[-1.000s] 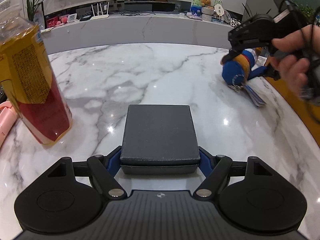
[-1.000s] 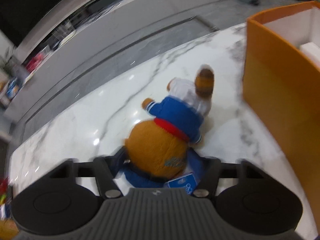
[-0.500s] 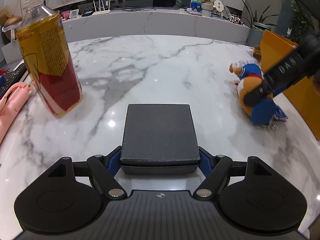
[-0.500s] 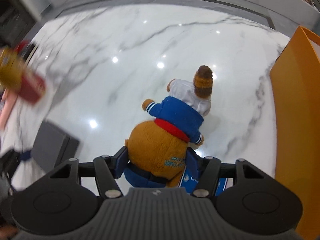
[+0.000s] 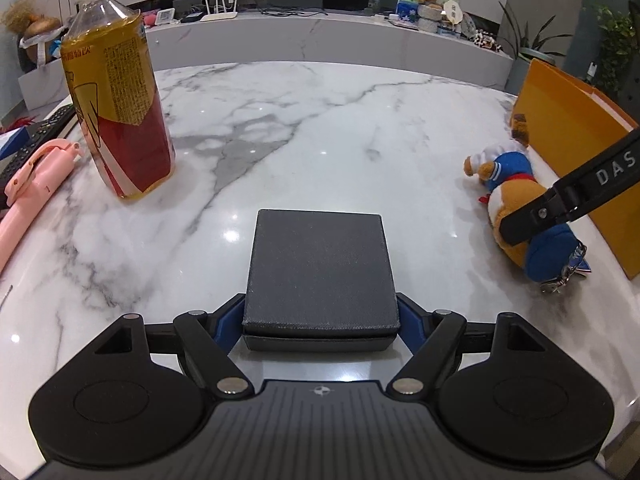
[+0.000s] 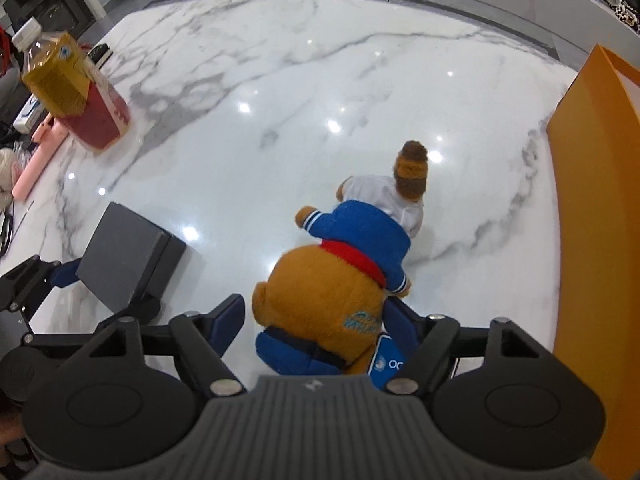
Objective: Organize objects
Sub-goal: 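Grasp the dark grey box with the left tool while the right tool grasps the plush bear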
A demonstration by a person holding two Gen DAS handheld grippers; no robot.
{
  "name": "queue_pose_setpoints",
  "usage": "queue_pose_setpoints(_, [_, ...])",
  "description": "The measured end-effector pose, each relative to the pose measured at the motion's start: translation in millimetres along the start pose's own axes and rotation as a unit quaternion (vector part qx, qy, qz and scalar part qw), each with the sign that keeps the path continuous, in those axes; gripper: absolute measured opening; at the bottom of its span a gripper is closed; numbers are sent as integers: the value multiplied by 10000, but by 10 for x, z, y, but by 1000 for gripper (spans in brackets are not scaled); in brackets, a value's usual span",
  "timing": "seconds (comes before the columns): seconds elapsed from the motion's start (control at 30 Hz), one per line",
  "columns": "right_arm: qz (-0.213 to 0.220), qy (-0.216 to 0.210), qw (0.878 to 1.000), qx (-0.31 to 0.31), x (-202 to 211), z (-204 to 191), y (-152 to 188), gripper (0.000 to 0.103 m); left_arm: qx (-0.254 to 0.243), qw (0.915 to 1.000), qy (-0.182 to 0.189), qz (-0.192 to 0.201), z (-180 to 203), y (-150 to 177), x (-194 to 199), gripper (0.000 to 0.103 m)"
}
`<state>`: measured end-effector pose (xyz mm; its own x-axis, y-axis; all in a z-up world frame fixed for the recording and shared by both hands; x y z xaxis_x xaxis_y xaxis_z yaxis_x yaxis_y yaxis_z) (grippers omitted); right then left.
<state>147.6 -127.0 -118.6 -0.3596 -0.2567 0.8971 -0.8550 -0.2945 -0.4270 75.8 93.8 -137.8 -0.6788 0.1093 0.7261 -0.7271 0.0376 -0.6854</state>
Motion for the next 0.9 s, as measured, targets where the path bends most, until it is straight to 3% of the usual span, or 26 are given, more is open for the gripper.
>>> queue_pose_setpoints(0.27, [159, 11, 9997, -204, 6, 95, -50, 78, -26, 9998, -187, -14, 43, -81, -73, 90])
queue_pose_setpoints(0.67, [6, 176, 9998, 96, -108, 50, -15, 79, -251, 9992, -288, -134, 142, -203, -157, 90])
queue_pose_setpoints(0.9, [-26, 136, 9997, 190, -92, 30, 8, 76, -302, 9992, -162, -202, 191, -170, -120, 88])
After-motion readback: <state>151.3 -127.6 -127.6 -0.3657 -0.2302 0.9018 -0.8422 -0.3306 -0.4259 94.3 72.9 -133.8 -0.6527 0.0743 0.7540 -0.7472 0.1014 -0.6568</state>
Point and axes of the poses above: each gripper's, at about its wrist camera, not at the fingertips, and x roughly against the way its jaws point, z to its right, y to its underside, the point moved 4 cm from there along -x, roughly the way its jaws point, and after that the axes turned 4 degrees about z, right-handed, at the moved point
